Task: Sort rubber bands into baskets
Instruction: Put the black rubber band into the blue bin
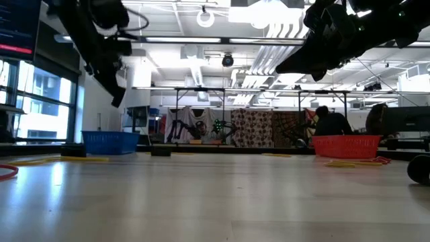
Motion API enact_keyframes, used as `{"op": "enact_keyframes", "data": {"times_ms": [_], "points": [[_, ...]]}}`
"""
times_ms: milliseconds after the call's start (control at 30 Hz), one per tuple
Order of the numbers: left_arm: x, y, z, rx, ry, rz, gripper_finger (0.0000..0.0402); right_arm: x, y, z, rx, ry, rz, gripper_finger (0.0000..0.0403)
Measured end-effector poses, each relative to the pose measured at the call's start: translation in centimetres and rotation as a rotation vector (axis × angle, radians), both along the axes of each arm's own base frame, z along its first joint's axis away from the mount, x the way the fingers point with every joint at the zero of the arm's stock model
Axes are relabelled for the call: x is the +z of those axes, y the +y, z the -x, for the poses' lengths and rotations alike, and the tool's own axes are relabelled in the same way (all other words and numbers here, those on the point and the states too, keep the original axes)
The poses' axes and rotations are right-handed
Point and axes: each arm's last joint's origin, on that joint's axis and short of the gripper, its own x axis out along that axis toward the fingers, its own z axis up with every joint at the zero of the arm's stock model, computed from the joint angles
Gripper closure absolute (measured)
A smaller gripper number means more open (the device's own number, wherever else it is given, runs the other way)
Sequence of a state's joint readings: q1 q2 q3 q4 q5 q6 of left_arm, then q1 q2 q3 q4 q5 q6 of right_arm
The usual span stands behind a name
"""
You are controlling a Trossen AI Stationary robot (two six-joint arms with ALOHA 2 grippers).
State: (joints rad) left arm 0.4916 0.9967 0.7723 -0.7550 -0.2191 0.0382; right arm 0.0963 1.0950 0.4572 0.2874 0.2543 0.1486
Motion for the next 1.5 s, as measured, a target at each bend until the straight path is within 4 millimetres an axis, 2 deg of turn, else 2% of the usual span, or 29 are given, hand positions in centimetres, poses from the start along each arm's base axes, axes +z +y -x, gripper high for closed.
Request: {"op": "enact_keyframes", "data": {"times_ms": [200, 367, 733, 1033, 1233, 1500], "points": [[-1.6, 4.5, 1.5, 0.119, 0.032, 0.116, 0.0401, 0.0, 0.0, 0.0, 0.0, -0.002, 0.0, 0.0401], [-3.6, 7.0, 2.1, 0.205, 0.083, 0.231, 0.0401, 0.0, 0.0, 0.0, 0.001, -0.002, 0.003, 0.0401], [-4.7, 11.2, 0.7, 0.282, 0.193, 0.348, 0.0401, 0.0, 0.0, 0.0, 0.015, 0.005, 0.042, 0.0401], [-4.5, 14.8, -0.4, 0.282, 0.284, 0.413, 0.0401, -0.1, 0.0, 0.0, 0.036, 0.03, 0.101, 0.0401], [-5.7, 16.6, -1.0, 0.255, 0.373, 0.496, 0.0401, -0.1, 0.0, 0.0, 0.044, 0.035, 0.123, 0.0401], [-6.8, 17.2, -1.4, 0.219, 0.409, 0.522, 0.0401, -0.2, 0.0, 0.1, 0.045, 0.042, 0.123, 0.0401]]}}
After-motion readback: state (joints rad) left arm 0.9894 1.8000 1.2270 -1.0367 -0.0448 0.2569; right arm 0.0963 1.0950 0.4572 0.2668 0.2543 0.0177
